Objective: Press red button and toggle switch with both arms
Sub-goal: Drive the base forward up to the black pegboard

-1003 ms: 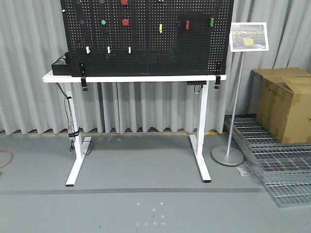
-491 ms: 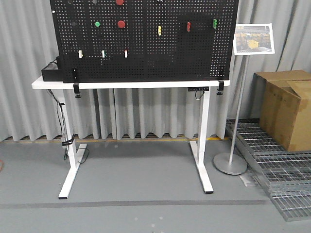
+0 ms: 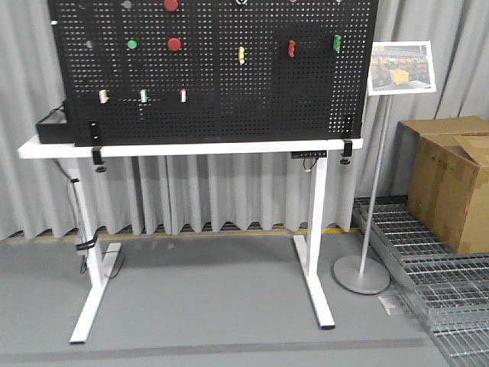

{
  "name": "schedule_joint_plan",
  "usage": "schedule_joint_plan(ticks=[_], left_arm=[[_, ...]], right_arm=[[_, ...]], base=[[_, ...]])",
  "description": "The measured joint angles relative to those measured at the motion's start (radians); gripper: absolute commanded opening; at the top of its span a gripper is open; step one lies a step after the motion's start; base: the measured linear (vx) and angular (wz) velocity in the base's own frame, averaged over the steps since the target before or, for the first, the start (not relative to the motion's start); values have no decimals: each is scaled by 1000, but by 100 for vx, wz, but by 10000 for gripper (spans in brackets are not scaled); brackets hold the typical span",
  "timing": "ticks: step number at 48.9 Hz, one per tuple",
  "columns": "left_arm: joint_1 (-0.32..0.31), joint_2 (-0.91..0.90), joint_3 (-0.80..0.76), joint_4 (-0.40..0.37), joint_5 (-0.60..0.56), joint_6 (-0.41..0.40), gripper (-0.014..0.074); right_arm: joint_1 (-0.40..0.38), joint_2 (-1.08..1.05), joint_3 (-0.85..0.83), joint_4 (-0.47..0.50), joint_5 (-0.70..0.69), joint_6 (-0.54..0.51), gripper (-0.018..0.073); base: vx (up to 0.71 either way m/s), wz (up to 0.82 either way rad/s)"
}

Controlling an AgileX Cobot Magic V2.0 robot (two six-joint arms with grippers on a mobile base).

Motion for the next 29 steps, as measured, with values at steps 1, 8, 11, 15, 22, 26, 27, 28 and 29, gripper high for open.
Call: schedule_joint_plan(ticks=[1,8,11,15,22,26,27,28,29], left_arm=[[0,0,0,0,0,0,2],[0,0,0,0,0,0,2],[0,0,0,0,0,0,2],[0,0,0,0,0,0,2],[0,0,0,0,0,0,2],[0,0,0,0,0,0,2],[0,0,0,0,0,0,2],[0,0,0,0,0,0,2],[0,0,0,0,0,0,2]], right_arm=[[0,0,0,0,0,0,-3],[0,0,0,0,0,0,-3],[0,0,0,0,0,0,-3],[0,0,0,0,0,0,-3],[0,0,0,0,0,0,-3],[0,0,0,0,0,0,-3],[0,0,0,0,0,0,-3],[0,0,0,0,0,0,-3],[0,0,0,0,0,0,-3]], base=[[35,-11],[38,-9],[41,-5],[43,1],[44,9],[44,13],[44,13],[44,14],[44,14]])
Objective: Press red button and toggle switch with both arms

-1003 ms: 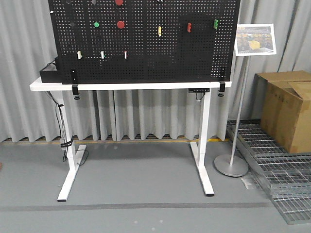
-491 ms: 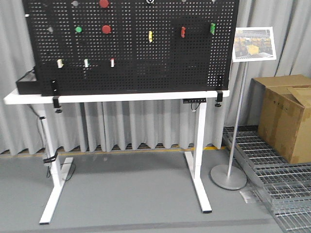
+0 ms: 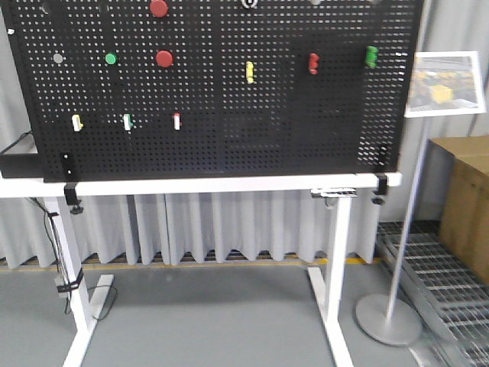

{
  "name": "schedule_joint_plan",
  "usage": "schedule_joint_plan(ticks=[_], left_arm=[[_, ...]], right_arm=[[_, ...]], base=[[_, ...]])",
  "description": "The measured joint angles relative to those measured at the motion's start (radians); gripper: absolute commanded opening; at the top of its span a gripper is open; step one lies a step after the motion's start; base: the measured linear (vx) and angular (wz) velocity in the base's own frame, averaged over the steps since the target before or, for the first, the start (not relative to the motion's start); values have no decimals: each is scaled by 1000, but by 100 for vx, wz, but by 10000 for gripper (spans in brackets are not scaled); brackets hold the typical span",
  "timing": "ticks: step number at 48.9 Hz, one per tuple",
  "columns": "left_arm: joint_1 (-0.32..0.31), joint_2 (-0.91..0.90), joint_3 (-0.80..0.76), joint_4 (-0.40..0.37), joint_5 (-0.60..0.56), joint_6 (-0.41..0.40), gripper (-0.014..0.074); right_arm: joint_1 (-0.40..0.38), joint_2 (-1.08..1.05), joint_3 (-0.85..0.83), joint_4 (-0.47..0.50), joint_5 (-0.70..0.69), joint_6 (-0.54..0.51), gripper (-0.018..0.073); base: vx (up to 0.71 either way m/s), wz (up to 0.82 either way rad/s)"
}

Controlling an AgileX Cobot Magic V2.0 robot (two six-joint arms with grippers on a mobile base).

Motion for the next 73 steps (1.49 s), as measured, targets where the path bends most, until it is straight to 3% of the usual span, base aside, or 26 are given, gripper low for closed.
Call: schedule_joint_plan(ticks=[46,73], left_arm=[[0,0,0,0,0,0,2],[0,0,0,0,1,0,2]], right_arm=[[0,0,0,0,0,0,-3],[0,0,0,0,1,0,-3]], base=[[43,9],[22,-2]])
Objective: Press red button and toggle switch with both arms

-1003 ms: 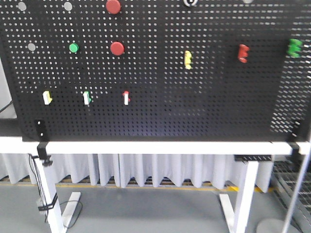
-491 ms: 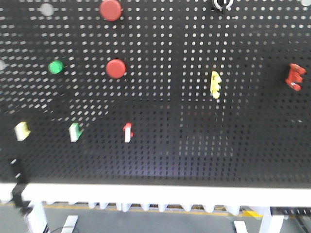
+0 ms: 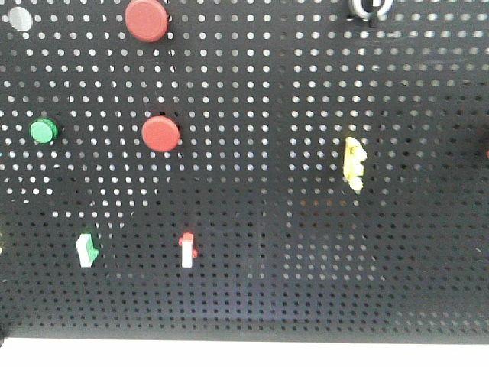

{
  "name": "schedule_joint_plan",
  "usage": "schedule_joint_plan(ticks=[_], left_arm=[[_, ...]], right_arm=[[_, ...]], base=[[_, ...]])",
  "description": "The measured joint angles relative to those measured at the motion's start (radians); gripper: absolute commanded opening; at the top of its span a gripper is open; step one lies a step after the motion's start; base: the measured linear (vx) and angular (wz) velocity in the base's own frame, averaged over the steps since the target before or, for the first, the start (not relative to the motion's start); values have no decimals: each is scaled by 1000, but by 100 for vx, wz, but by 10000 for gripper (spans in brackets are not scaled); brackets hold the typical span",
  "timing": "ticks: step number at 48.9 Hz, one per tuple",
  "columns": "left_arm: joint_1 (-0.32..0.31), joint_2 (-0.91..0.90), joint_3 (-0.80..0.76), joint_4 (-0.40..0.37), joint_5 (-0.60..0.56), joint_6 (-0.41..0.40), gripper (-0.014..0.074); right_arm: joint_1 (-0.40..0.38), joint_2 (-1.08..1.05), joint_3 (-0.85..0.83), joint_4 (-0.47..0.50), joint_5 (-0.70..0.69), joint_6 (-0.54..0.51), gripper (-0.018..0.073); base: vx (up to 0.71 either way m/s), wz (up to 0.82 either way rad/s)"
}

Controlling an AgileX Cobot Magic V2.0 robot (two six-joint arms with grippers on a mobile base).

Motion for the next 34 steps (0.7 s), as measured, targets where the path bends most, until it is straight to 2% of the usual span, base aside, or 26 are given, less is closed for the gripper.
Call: schedule_joint_plan(ticks=[34], left_arm=[[0,0,0,0,0,0,2]], right_arm=[[0,0,0,0,0,0,-3]], base=[[5,3]])
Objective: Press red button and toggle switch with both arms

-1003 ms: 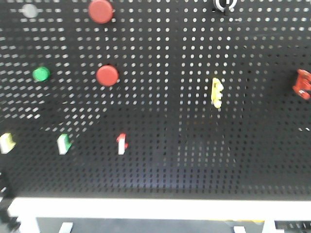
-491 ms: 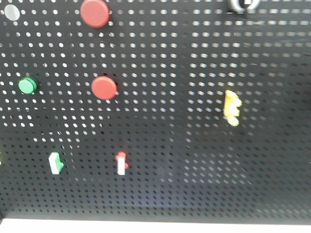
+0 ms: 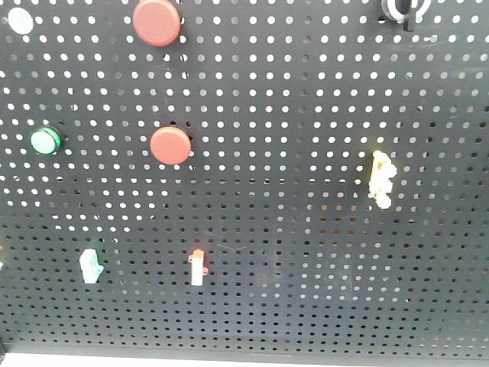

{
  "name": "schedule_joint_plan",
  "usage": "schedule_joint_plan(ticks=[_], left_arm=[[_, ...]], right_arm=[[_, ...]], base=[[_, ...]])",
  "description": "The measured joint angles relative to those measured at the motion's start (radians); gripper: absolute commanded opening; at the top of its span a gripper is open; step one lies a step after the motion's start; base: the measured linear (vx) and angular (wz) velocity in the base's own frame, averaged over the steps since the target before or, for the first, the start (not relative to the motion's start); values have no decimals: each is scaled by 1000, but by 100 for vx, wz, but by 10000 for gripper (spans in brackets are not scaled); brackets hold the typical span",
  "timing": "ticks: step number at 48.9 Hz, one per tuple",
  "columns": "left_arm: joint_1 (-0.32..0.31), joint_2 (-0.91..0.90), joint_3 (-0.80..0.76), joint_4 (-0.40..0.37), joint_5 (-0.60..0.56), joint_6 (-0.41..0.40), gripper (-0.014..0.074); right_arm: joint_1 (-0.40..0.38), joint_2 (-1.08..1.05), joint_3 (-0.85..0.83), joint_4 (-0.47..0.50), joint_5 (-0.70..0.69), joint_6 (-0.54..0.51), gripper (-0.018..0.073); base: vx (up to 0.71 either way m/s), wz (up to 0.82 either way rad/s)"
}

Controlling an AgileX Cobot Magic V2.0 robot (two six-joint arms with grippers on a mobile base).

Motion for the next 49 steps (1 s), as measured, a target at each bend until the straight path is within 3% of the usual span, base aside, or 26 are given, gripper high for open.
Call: schedule_joint_plan(ticks=[12,19,26,31,39,49], left_arm=[[0,0,0,2,-6,0,2],[0,0,0,4,-107,9,2],[0,0,0,4,-236,9,2],[0,0,-50,4,-204,9,2],[0,90,-302,-2,-66,-21,2],[0,357,-786,-4,100,-30,2]], right_arm=[[0,0,0,0,0,0,-3],[0,0,0,0,-12,0,-3],[0,0,0,7,-159,16,-3],[0,0,-32,15,-207,49,-3],[-1,54,-274,8,-123,59,-3],[-1,303,-713,-4,36,34,-3]], base=[[0,0],[0,0],[0,0],[0,0],[0,0],[0,0]])
